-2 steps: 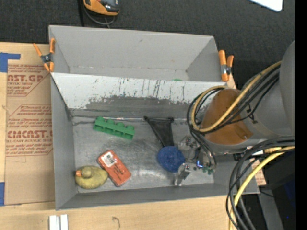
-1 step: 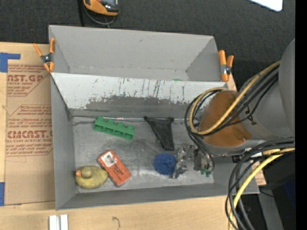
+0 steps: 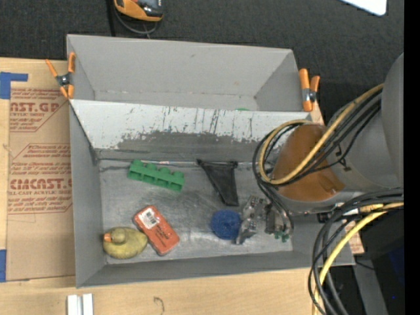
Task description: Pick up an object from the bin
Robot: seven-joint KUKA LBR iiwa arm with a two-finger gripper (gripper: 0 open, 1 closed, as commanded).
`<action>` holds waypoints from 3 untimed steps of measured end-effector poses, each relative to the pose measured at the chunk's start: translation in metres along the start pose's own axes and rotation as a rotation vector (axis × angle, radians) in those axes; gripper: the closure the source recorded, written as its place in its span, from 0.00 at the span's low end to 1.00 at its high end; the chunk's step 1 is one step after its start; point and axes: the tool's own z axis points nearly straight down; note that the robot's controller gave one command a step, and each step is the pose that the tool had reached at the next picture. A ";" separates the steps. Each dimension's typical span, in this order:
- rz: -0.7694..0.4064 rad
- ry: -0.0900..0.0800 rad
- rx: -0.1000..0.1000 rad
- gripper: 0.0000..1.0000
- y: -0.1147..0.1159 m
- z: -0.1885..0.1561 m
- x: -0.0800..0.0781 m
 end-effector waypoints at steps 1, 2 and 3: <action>0.000 0.005 0.001 1.00 0.000 -0.003 0.001; 0.000 0.016 0.003 1.00 -0.001 -0.022 0.004; 0.000 0.011 0.002 1.00 0.000 -0.045 0.003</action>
Offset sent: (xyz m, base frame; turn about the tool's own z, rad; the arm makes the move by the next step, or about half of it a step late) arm 0.0000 0.0001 0.0839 0.0000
